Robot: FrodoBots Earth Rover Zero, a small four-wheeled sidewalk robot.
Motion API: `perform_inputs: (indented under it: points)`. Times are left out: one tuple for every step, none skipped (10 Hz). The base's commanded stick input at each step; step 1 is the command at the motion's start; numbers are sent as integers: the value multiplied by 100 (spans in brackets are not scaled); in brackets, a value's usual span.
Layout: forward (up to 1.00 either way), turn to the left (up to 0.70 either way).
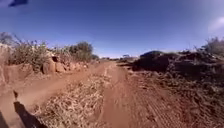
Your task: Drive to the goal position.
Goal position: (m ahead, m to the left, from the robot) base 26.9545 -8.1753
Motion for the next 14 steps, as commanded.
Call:
perform_inputs:
  points:
    - [50, 0]
    - [50, 0]
    - [50, 0]
    - [50, 0]
    - [50, 0]
    - [50, 0]
    - [50, 0]
    - [50, 0]
    - [50, 0]
    - [50, 0]
    - [50, 0]
    - [50, 0]
    - [50, 0]
    - [50, 0]
